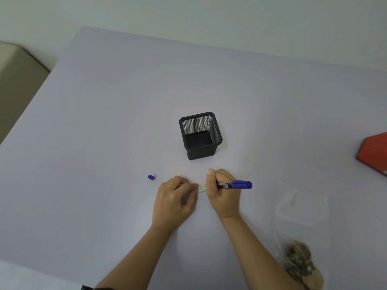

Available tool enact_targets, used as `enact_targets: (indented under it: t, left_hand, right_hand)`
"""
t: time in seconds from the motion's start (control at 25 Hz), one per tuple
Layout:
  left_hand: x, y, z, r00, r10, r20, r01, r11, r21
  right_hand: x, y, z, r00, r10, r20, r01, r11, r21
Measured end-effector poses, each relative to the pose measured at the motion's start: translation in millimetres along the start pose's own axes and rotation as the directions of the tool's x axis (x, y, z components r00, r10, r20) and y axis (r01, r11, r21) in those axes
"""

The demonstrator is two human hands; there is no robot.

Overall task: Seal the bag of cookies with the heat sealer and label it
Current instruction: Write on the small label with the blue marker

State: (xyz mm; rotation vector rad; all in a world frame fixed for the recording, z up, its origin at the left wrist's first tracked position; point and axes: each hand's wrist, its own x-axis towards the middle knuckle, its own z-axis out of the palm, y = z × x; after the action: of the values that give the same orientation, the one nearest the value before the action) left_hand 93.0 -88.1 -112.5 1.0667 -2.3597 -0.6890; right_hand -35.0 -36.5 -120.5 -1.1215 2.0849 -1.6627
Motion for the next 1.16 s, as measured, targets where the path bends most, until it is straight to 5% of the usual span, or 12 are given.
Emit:
enact_targets:
  t: [1.16]
  left_hand:
    - [0.2,-0.5,-0.7,1.000,-0.003,0.017,0.003,1.000,0.009]
  right_hand:
    - [-0.4,-1.1,-0.3,0.998,-0.057,0.022,0.058,0.997,-0.057]
